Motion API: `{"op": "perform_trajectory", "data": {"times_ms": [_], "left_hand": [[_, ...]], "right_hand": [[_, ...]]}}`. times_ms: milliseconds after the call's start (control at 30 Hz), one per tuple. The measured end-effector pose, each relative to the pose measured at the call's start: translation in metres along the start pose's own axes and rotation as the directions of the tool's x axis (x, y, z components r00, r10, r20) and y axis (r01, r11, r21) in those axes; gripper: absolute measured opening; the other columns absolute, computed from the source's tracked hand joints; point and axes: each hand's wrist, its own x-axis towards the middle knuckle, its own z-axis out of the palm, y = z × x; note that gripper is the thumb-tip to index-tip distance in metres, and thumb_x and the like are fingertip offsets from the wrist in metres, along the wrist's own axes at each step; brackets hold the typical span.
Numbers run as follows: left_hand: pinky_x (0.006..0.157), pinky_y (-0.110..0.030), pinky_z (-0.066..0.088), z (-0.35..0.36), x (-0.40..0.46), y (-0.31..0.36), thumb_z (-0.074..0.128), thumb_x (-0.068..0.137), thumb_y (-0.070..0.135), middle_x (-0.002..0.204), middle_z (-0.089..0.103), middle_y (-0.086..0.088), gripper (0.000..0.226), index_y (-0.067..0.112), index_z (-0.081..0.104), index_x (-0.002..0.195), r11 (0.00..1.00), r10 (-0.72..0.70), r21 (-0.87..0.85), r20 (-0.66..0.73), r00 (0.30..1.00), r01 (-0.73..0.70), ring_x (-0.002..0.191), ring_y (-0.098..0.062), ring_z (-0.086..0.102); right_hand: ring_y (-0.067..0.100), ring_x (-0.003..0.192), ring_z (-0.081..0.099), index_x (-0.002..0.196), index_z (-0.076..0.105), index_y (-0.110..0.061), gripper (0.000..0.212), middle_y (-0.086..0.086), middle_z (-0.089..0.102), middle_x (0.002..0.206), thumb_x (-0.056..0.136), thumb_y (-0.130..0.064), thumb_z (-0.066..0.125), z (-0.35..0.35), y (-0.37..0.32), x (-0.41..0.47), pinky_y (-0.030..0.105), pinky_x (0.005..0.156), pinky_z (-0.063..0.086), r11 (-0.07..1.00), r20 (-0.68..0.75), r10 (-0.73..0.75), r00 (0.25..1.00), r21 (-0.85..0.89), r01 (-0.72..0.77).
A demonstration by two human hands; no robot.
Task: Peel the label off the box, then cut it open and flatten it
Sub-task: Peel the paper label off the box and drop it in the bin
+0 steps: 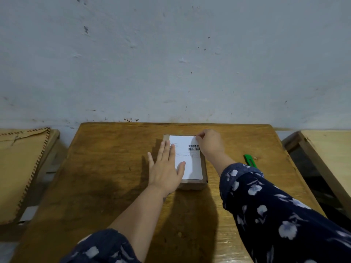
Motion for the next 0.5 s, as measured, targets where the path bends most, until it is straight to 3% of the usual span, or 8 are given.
{"op": "perform_trajectory", "data": {"times_ms": [133, 233, 300, 500], "left_hand": [[0.117, -0.054, -0.004, 0.000, 0.000, 0.001, 0.014, 0.096, 0.055, 0.160, -0.011, -0.002, 0.070, 0.017, -0.002, 0.152, 1.000, -0.002, 0.024, 0.002, 1.000, 0.002, 0.145, -0.017, -0.018], [0.117, -0.054, -0.004, 0.000, 0.000, 0.003, 0.014, 0.095, 0.056, 0.160, -0.011, -0.003, 0.070, 0.017, -0.003, 0.152, 0.999, -0.006, 0.044, -0.002, 1.000, 0.006, 0.145, -0.017, -0.018], [0.117, -0.054, -0.004, -0.001, 0.000, 0.003, 0.013, 0.095, 0.056, 0.160, -0.011, -0.004, 0.070, 0.017, -0.003, 0.152, 0.998, -0.007, 0.058, 0.003, 1.000, 0.006, 0.145, -0.018, -0.018], [0.116, -0.054, -0.007, 0.000, 0.001, 0.005, 0.012, 0.095, 0.056, 0.160, -0.012, -0.003, 0.071, 0.017, -0.003, 0.152, 0.997, -0.009, 0.081, 0.009, 1.000, 0.009, 0.145, -0.017, -0.018]], "right_hand": [[0.022, 0.106, 0.051, 0.102, 0.067, -0.016, 0.021, 0.004, 0.062, 0.112, 0.094, -0.026, 0.051, 0.007, -0.001, -0.007, 0.032, 0.083, 0.040, 0.993, -0.045, -0.064, 0.997, -0.101, 0.059], [0.020, 0.112, 0.044, 0.104, 0.065, -0.016, 0.021, 0.000, 0.060, 0.114, 0.094, -0.024, 0.049, 0.011, 0.000, -0.019, 0.033, 0.091, 0.036, 0.981, -0.085, -0.160, 0.983, -0.121, 0.150], [0.020, 0.108, 0.048, 0.102, 0.065, -0.014, 0.018, 0.001, 0.062, 0.108, 0.094, -0.021, 0.049, 0.010, -0.001, -0.026, 0.033, 0.091, 0.037, 0.977, -0.102, -0.203, 0.974, -0.088, 0.194], [0.020, 0.092, 0.057, 0.092, 0.057, -0.021, 0.008, -0.004, 0.058, 0.091, 0.095, -0.022, 0.049, 0.012, -0.010, -0.037, 0.038, 0.081, 0.054, 0.988, -0.085, -0.133, 0.987, 0.065, 0.139]]}}
